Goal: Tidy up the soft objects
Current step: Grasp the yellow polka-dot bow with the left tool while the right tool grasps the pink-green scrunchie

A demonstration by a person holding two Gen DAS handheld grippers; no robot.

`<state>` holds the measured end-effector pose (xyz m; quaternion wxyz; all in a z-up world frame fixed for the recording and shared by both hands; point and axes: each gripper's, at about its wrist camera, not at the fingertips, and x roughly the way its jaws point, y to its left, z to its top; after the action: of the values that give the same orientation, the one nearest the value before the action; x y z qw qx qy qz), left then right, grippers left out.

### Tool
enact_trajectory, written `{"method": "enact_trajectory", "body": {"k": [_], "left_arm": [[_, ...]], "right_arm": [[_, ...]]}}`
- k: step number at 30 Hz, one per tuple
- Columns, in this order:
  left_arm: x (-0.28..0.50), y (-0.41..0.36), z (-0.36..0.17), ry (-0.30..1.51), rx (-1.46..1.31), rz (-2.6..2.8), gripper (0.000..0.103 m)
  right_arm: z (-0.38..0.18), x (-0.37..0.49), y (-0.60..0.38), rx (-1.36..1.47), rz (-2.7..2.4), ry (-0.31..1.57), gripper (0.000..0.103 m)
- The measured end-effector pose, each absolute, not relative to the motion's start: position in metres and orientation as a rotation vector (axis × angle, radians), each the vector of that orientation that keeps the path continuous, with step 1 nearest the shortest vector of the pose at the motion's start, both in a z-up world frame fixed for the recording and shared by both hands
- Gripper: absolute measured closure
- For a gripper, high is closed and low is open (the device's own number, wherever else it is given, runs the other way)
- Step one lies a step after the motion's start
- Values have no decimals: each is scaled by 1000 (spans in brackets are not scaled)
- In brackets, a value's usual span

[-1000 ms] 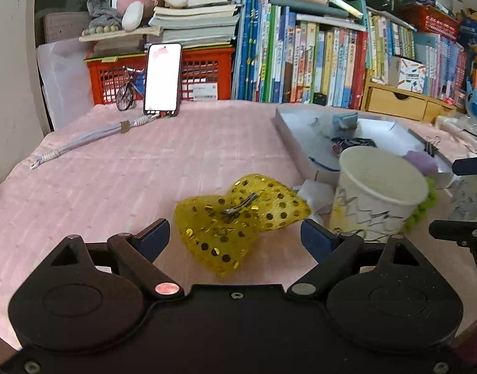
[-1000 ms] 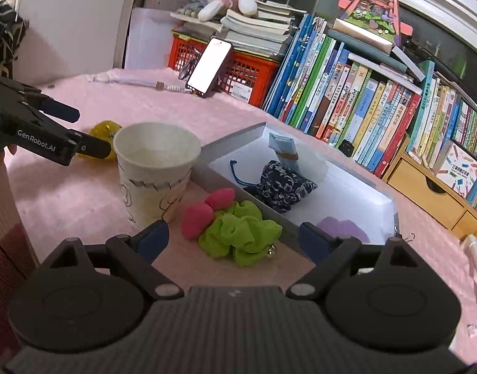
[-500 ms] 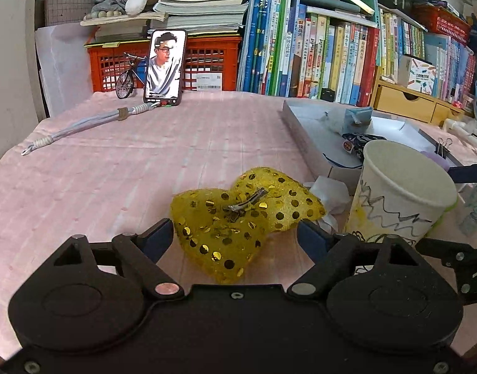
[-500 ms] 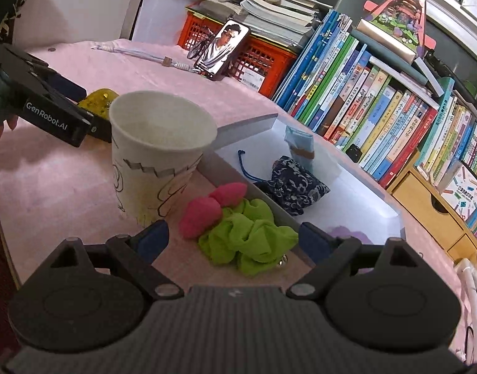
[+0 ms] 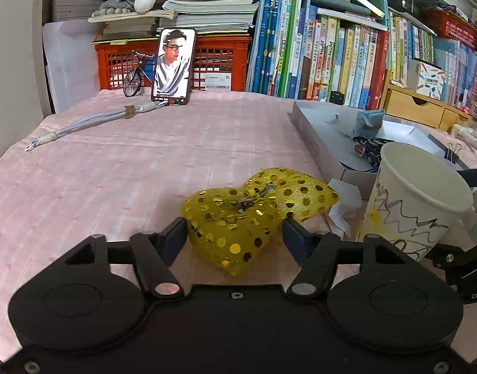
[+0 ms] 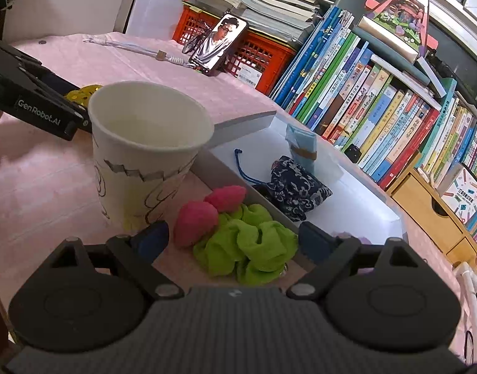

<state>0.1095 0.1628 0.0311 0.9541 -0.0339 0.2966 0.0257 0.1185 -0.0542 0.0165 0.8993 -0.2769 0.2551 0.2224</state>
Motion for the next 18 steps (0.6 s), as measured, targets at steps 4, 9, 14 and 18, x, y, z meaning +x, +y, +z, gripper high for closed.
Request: {"method": "enact_trajectory", "body": {"k": [4, 9, 14, 18], "left_arm": [[111, 163, 31, 601, -73, 52, 45], [112, 162, 32, 595, -67, 60, 50], [110, 160, 34, 584, -67, 72, 54], [107, 158, 37, 574, -63, 72, 56]], "right_arm": [[12, 121, -54, -573, 458, 533, 8], [10, 122, -54, -571, 456, 530, 11], [11, 122, -57, -542, 459, 527, 24], [12, 118, -58, -546, 458, 509, 33]]}}
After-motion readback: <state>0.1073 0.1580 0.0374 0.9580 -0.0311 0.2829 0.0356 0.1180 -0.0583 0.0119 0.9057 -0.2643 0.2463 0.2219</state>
